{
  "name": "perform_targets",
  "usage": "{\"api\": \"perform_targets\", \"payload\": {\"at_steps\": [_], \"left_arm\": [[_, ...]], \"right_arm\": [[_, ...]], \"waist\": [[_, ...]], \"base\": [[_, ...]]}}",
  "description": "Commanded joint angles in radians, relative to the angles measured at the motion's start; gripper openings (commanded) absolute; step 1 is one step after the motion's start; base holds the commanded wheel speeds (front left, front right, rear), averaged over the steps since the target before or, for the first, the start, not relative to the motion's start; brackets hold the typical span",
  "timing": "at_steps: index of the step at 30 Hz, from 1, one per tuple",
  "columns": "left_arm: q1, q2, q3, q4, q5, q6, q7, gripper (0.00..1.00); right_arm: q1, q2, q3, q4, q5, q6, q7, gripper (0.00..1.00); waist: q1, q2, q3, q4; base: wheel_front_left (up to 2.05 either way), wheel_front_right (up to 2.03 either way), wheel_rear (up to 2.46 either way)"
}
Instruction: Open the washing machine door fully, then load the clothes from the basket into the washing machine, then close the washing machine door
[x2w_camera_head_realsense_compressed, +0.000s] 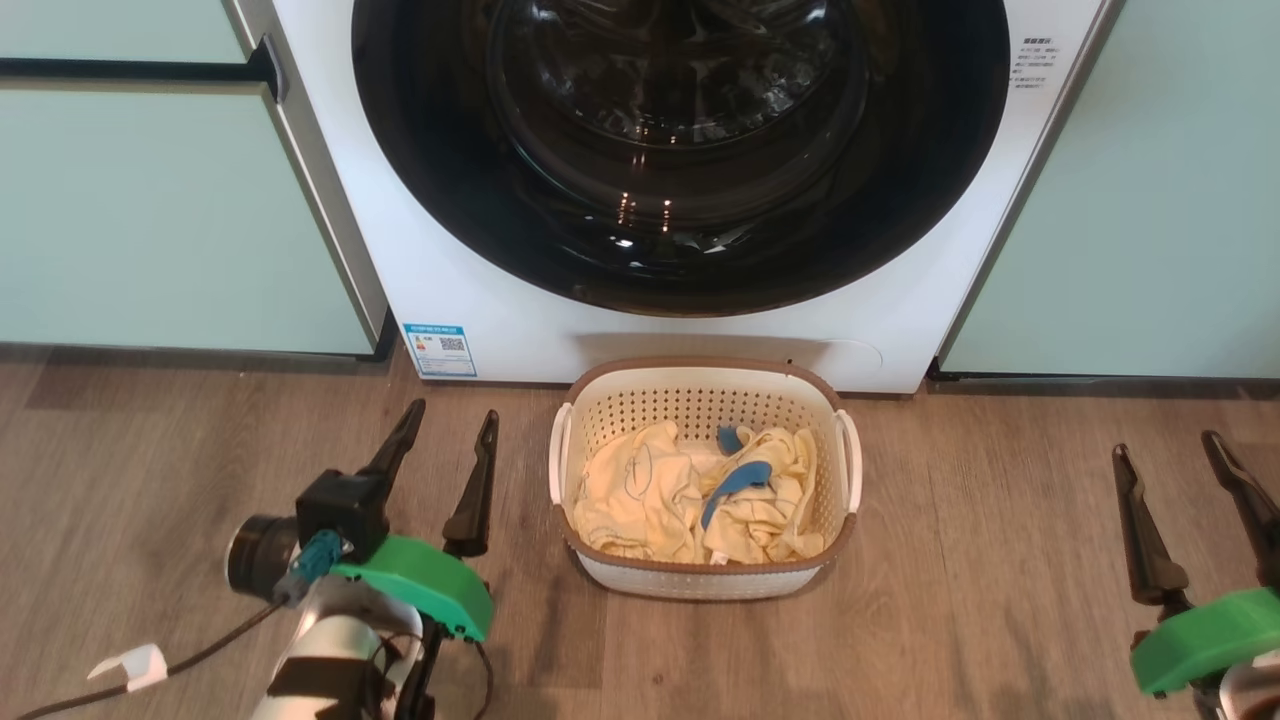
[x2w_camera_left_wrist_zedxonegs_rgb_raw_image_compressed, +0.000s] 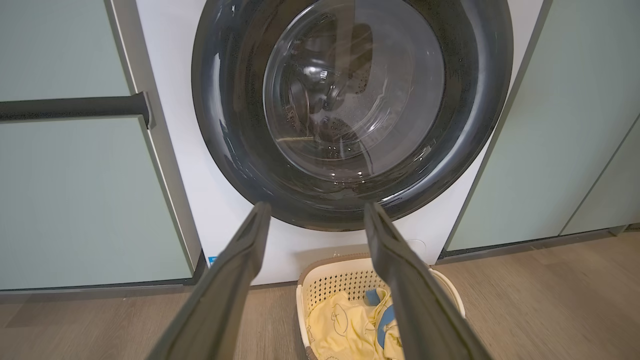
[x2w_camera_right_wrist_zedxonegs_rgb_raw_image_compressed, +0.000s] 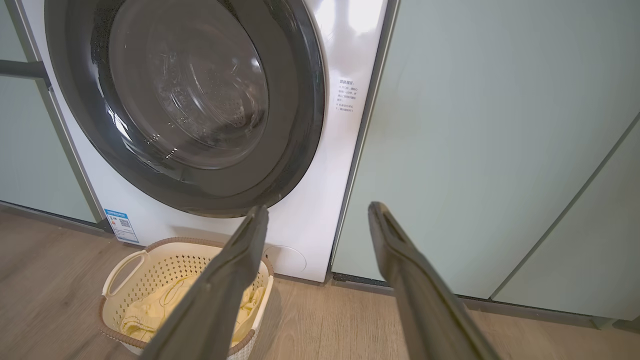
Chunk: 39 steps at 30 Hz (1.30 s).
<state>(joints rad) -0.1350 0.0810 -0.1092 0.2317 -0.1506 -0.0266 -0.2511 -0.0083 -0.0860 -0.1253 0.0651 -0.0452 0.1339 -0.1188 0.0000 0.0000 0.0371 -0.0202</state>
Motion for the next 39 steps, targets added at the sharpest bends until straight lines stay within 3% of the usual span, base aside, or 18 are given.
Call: {"api": "perform_targets", "payload": {"at_steps": [1,18,39], "left_arm": [[-0.054,0.009,0.034,-0.027,0.003,0.001,-0.011,1.00],[-0.059,0.027,0.020,0.017,0.000,-0.002,-0.011,1.00],[-0.067,0.037,0.005,0.013,-0.006,0.006,-0.011,1.00]], "right_arm": [[-0.048,-0.008,0.013,-0.037,0.005,-0.003,-0.012,1.00],[-0.041,0.005,-0.001,-0.039,0.039,-0.003,-0.005,1.00],[-0.044,0.011,-0.018,-0.029,0.058,-0.003,-0.006,1.00]], "waist": [[0.0000,0.0000,-0.001,0.000],[0.0000,0.0000,-0.007,-0.007],[0.0000,0.0000,0.002,-0.009]], "base": [[0.00,0.00,0.00],[0.18,0.18,-0.36],[1.15,1.15,-2.31]]}}
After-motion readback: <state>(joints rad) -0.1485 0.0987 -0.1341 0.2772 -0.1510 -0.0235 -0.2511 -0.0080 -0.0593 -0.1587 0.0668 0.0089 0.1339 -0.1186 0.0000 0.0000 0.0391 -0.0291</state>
